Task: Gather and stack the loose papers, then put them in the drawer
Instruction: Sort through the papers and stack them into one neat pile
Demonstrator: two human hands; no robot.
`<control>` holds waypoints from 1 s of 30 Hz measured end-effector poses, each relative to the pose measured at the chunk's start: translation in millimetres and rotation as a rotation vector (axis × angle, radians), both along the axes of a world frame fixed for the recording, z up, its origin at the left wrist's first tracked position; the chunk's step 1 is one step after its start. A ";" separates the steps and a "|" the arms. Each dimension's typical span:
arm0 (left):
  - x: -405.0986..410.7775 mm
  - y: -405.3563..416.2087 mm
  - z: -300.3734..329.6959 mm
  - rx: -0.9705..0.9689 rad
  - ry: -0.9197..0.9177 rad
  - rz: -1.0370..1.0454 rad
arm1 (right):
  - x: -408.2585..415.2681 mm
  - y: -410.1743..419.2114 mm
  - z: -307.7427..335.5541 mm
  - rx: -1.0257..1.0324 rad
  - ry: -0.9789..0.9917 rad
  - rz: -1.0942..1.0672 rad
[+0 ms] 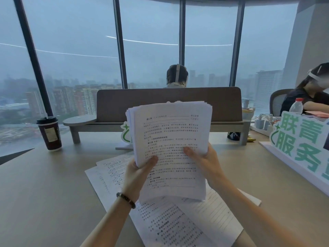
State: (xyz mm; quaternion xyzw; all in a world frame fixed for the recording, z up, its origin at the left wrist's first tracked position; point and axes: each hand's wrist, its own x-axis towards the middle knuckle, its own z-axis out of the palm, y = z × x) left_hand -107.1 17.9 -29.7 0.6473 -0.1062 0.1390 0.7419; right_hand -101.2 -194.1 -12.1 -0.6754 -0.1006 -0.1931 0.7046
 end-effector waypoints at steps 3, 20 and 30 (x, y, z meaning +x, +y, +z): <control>2.0 0.3 4.1 -0.010 0.009 -0.019 | 3.0 1.7 -1.0 0.007 0.008 -0.036; 10.4 27.3 7.1 0.082 0.148 -0.131 | 1.0 7.7 4.0 -0.226 0.223 -0.093; 43.8 65.6 -20.4 0.065 0.541 -0.111 | 11.0 -7.1 -2.2 -0.742 0.471 -0.037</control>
